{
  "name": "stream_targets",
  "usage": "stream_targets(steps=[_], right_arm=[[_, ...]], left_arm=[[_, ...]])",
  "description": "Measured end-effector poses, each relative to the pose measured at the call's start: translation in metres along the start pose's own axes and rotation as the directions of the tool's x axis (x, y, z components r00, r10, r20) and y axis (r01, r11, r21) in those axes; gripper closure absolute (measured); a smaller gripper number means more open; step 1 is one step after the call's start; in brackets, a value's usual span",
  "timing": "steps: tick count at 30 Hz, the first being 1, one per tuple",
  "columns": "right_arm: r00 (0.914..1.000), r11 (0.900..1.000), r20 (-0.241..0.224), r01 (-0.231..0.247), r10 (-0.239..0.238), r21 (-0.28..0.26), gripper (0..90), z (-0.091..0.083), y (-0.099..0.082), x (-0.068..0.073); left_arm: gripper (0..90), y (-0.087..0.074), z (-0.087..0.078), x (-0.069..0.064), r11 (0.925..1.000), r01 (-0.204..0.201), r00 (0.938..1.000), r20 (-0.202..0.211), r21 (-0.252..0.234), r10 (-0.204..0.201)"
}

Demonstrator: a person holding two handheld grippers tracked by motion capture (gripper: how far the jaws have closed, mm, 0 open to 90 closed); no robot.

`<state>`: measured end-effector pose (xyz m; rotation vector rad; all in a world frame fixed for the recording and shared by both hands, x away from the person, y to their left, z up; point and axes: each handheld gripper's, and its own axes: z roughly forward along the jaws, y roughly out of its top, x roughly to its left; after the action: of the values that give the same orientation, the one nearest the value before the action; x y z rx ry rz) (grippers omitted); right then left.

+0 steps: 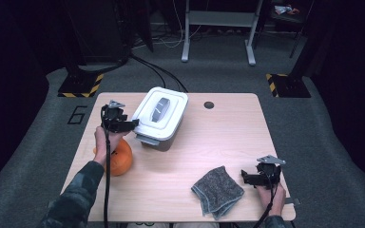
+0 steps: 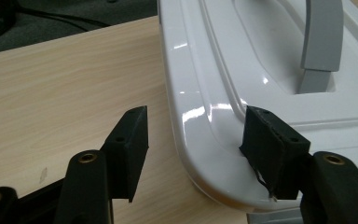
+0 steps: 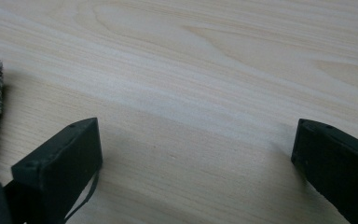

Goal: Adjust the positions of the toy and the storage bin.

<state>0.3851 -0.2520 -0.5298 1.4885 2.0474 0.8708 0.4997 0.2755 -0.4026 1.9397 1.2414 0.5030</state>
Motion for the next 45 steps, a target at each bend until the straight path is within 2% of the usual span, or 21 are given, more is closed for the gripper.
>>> stream_targets(steps=[6,12,16,24,25,30,36,37,39,45], right_arm=[[1.0,1.0,0.0,-0.006,0.006,-0.001,0.7,0.0,0.0,0.0],[1.0,1.0,0.001,-0.008,0.008,-0.001,0.8,0.0,0.0,0.0],[1.0,1.0,0.002,-0.008,0.008,-0.001,0.8,0.0,0.0,0.0],[1.0,1.0,0.001,-0.008,0.008,-0.001,0.8,0.0,0.0,0.0],[1.0,1.0,0.001,-0.008,0.008,-0.001,0.8,0.0,0.0,0.0],[1.0,1.0,0.001,-0.008,0.008,-0.001,0.8,0.0,0.0,0.0],[1.0,1.0,0.001,-0.008,0.008,-0.001,0.8,0.0,0.0,0.0],[1.0,1.0,0.001,-0.009,0.009,-0.001,0.8,0.0,0.0,0.0],[0.9999,0.9999,0.002,-0.01,0.01,-0.001,0.8,0.0,0.0,0.0],[1.0,1.0,0.001,-0.009,0.009,-0.001,0.8,0.0,0.0,0.0]], left_arm=[[41.9,-0.003,0.002,-0.004,0.9996,0.021,0.999,0.039,-0.019,-0.02],[40.3,-0.004,0.001,-0.012,0.9999,0.002,0.9996,0.029,-0.016,-0.001],[39.7,-0.005,0.001,-0.015,0.9999,0.001,0.9991,0.042,-0.014,0.0],[36.6,-0.006,0.002,-0.034,0.9999,-0.01,0.9986,0.052,-0.01,0.011],[36.2,-0.006,0.001,-0.036,0.9998,-0.021,0.9984,0.051,-0.005,0.021],[35.1,-0.009,0.002,-0.048,0.9997,-0.006,0.9974,0.072,-0.024,0.008],[34.0,-0.009,0.001,-0.058,0.999,-0.033,0.9961,0.08,-0.029,0.036],[33.7,-0.009,0.002,-0.06,0.9993,-0.023,0.9964,0.08,-0.031,0.025],[33.2,-0.008,0.002,-0.063,0.9987,-0.04,0.9955,0.085,-0.031,0.043],[33.3,-0.008,0.004,-0.07,0.9983,-0.05,0.9927,0.108,-0.03,0.053]])
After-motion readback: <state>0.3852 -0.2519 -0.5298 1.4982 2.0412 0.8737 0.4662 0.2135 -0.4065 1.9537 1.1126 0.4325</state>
